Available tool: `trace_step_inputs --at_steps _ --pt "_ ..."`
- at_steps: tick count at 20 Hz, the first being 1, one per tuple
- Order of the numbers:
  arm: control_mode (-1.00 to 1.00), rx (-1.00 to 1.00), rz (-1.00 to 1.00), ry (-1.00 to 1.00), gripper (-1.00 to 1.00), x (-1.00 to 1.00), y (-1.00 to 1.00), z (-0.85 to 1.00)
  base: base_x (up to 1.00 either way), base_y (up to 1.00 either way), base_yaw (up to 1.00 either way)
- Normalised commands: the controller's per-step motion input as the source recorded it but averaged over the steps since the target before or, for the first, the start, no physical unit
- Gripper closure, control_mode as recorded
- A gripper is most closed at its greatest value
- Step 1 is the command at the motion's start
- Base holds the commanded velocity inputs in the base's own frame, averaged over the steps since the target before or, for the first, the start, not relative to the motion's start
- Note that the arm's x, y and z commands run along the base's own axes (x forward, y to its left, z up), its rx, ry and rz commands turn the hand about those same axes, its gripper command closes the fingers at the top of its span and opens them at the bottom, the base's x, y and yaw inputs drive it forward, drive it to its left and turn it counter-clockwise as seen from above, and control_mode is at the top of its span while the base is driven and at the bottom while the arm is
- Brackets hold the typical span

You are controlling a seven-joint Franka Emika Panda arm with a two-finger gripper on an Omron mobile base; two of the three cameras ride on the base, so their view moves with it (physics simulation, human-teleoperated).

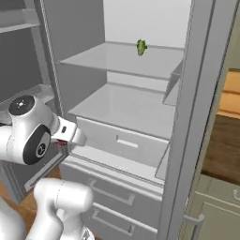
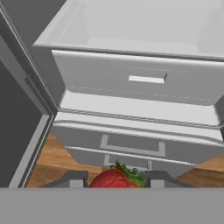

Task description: Take the strawberry from the fridge and place it on top of the pancake, located on the dining counter.

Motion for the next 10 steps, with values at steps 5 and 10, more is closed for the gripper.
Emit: trace_step_inputs --at_steps 5,10 --pt "1.00 0.00 0.00 0.00 1.00 0.00 0.00 0.00 -0.47 -0.18 0.53" --pt "1.00 0.00 0.00 0.00 1.00 0.00 0.00 0.00 -0.94 0.00 0.49"
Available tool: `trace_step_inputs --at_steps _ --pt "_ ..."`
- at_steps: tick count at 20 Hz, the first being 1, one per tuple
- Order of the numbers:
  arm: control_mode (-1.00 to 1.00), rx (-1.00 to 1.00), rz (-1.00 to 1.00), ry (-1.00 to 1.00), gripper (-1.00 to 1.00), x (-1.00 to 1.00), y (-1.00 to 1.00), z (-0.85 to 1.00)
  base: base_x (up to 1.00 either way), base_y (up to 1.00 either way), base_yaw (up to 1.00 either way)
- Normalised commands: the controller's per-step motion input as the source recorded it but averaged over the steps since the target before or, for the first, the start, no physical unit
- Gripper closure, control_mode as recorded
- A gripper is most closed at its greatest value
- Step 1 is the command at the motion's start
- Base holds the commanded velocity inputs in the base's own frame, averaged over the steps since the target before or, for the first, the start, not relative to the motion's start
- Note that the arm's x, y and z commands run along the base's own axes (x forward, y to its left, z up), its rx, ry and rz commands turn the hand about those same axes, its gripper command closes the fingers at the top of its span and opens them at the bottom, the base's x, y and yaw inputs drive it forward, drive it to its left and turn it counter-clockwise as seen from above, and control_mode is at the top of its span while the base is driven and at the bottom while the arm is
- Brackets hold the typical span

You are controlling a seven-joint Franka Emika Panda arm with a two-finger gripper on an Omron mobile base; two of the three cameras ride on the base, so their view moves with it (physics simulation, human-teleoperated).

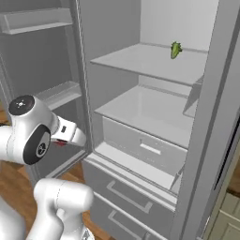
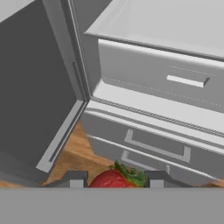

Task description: Take the strawberry from the fridge and place it on top of the pancake, located on the dining counter.

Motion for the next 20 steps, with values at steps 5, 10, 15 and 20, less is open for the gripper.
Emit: trace_step_inputs --at_steps 5,10,15,20 --pt "1.00 0.00 0.00 0.00 1.00 0.00 0.00 0.00 -0.97 0.00 0.53" --pt "1.00 0.00 0.00 0.00 1.00 0.00 0.00 0.00 -0.64 -0.19 0.67" --pt "1.00 0.00 0.00 0.00 1.00 0.00 0.00 0.00 -0.48 -0.21 0.64" --pt "1.00 0.00 0.00 0.00 1.00 0.00 0.00 0.00 -0.63 0.01 0.58"
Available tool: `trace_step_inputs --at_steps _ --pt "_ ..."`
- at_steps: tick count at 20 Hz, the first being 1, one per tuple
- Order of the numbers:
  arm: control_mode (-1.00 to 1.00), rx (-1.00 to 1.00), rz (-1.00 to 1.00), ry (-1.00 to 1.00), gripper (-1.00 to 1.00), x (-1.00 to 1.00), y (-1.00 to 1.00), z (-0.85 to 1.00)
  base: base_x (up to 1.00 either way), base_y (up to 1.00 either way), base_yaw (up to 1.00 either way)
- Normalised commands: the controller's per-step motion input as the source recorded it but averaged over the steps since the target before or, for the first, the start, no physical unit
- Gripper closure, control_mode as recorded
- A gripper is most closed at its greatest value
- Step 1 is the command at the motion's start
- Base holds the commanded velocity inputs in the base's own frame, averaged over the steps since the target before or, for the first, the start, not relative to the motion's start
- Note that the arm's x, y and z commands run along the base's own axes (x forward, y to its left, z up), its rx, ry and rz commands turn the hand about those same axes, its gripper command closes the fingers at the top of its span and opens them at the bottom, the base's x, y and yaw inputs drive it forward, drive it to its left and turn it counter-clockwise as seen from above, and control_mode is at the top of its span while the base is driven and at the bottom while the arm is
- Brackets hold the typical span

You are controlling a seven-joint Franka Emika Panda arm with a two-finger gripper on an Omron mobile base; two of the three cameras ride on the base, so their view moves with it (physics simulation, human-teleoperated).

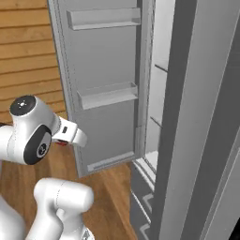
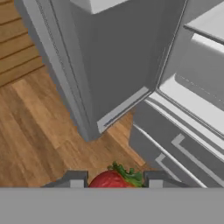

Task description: Take the strawberry from the fridge and place it on top of the pancake, located on the dining counter.

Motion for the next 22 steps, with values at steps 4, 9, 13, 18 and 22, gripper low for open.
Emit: trace_step_inputs --at_steps 4,9,13,18,22 --pt "1.00 0.00 0.00 0.00 1.00 0.00 0.00 0.00 -0.74 0.27 0.53" --pt "1.00 0.00 0.00 0.00 1.00 0.00 0.00 0.00 -0.70 0.49 0.53" --pt "1.00 0.00 0.00 0.00 1.00 0.00 0.00 0.00 -0.18 0.29 0.56" --pt "1.00 0.00 0.00 0.00 1.00 0.00 0.00 0.00 0.37 0.39 0.41" --pt "1.00 0.00 0.00 0.00 1.00 0.00 0.00 0.00 0.63 0.12 0.16"
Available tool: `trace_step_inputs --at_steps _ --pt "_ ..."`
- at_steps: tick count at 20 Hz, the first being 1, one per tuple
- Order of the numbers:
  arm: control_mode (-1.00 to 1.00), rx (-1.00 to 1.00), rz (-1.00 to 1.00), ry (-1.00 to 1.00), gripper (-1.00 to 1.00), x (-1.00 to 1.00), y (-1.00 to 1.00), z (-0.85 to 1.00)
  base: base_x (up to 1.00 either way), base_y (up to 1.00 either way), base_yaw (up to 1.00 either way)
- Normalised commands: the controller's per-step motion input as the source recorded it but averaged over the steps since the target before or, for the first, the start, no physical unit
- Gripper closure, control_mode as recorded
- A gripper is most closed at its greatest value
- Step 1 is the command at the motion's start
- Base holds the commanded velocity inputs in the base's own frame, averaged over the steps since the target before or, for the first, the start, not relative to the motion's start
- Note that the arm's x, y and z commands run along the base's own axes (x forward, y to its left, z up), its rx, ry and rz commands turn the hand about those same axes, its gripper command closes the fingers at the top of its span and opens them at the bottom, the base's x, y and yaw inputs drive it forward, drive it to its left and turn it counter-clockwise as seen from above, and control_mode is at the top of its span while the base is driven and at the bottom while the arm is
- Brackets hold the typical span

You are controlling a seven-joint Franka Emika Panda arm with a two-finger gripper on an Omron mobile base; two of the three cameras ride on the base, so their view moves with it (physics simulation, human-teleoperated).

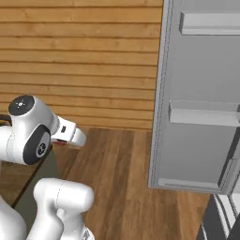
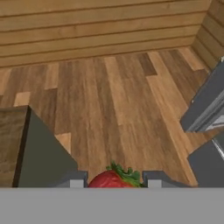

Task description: Take the strawberry from the fridge and place it on top of the pancake, located on the dining counter.

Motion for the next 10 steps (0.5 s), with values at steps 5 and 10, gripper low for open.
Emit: trace_step_inputs --at_steps 5,10 --pt "1.00 0.00 0.00 0.00 1.00 0.00 0.00 0.00 0.94 0.00 -0.06" --pt "1.00 0.00 0.00 0.00 1.00 0.00 0.00 0.00 1.00 0.10 -0.12"
